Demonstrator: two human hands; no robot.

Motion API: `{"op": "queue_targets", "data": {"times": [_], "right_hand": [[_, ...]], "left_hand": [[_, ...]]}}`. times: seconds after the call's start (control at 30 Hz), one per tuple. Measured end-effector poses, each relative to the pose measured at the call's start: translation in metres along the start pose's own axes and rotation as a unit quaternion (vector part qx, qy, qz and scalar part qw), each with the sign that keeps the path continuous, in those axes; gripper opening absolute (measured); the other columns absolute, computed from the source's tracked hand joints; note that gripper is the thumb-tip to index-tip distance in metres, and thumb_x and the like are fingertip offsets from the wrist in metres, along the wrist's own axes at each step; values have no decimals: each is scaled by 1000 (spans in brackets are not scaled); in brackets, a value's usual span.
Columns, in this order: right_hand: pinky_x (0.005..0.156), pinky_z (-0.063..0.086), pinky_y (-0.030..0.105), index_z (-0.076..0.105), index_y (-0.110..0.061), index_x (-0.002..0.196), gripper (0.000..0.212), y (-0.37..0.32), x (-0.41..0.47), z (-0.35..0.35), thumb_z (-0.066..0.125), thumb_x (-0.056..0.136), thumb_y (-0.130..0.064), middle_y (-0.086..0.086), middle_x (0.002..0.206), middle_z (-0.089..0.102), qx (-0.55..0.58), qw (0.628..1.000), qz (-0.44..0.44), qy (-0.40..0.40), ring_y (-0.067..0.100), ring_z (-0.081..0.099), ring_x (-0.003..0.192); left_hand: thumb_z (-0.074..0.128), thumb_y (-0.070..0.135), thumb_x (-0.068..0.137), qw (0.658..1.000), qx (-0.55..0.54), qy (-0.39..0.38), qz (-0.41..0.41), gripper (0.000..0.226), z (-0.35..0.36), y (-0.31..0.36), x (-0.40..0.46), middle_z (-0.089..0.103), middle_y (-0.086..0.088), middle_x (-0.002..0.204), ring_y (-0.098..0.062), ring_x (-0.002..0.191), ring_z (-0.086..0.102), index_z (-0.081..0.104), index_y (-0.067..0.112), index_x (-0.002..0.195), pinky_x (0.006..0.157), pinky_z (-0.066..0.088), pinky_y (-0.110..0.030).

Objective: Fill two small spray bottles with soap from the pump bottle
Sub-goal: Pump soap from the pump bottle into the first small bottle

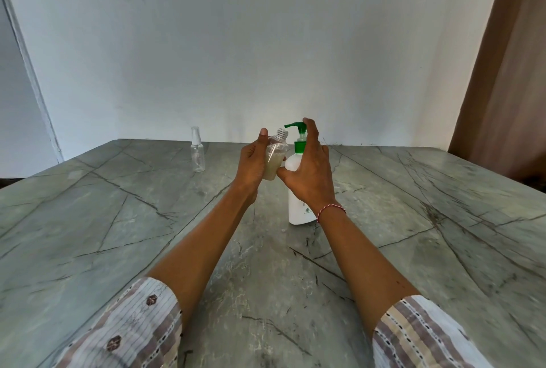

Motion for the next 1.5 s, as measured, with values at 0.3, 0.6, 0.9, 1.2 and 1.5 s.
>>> {"op": "queue_targets", "data": {"times": [0.3, 0.6, 0.9, 1.2, 1.5], "right_hand": [[93, 49, 44, 23, -17, 141, 94, -3, -3, -4, 79, 66, -19, 6, 136, 45, 9, 1000, -1, 15, 26, 45, 116], [94, 42, 37, 5, -25, 148, 110, 0, -3, -1, 80, 68, -32, 4, 139, 43, 5, 1000, 4, 11, 25, 42, 121], [93, 46, 40, 19, -19, 144, 99, -2, -2, -2, 81, 67, -22, 4, 136, 45, 17, 1000, 0, 12, 25, 44, 118], [91, 47, 39, 19, -20, 143, 98, 0, -3, -2, 80, 66, -22, 4, 136, 46, 13, 1000, 1, 16, 24, 45, 117], [95, 43, 38, 7, -24, 147, 110, 1, -1, -1, 81, 67, -30, 4, 140, 43, 18, 1000, 14, 7, 25, 41, 123]], "left_hand": [[34, 46, 95, 1000, 0, 5, 1, 37, 0, 1, 0, 65, 17, 66, 7, 54, 62, 63, 31, 78, 47, 47, -8], [34, 44, 96, 1000, 3, 6, 0, 35, 1, 1, 0, 66, 20, 59, 8, 54, 62, 61, 33, 78, 46, 46, -8], [34, 44, 96, 1000, -3, -3, -4, 37, 0, 1, 0, 66, 21, 56, 6, 55, 62, 63, 29, 78, 46, 46, -9], [34, 44, 96, 1000, -3, -1, 0, 36, 1, 1, -1, 65, 23, 55, 7, 53, 61, 62, 31, 76, 46, 46, -8], [35, 45, 95, 1000, -7, 3, 1, 37, 0, 1, -1, 67, 15, 64, 5, 55, 63, 64, 29, 78, 46, 46, -9]]}}
Point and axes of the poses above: each hand's wrist, its own x-axis towards the middle knuckle, its own z-axis out of the palm, y = z × x, the point moved 6 cm from there along x, towards the middle knuckle
